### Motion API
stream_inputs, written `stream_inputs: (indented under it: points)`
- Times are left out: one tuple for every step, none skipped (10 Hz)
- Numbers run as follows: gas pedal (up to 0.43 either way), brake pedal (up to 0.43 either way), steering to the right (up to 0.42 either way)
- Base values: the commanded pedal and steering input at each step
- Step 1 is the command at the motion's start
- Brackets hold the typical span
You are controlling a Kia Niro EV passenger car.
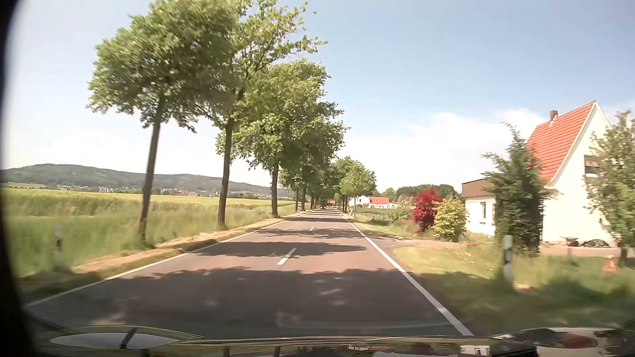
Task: Follow the waypoints while adhering to traffic rules and regulations
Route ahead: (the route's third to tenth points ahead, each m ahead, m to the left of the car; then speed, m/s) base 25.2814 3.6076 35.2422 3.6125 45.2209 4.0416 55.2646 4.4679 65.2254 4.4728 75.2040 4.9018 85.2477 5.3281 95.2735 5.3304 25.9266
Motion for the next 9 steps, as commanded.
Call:
stream_inputs:
  points:
    - [0.398, 0.000, -0.005]
    - [0.398, 0.000, -0.005]
    - [0.398, 0.000, -0.005]
    - [0.398, 0.000, -0.004]
    - [0.398, 0.000, -0.004]
    - [0.398, 0.000, -0.004]
    - [0.398, 0.000, -0.003]
    - [0.398, 0.000, -0.003]
    - [0.398, 0.000, -0.002]
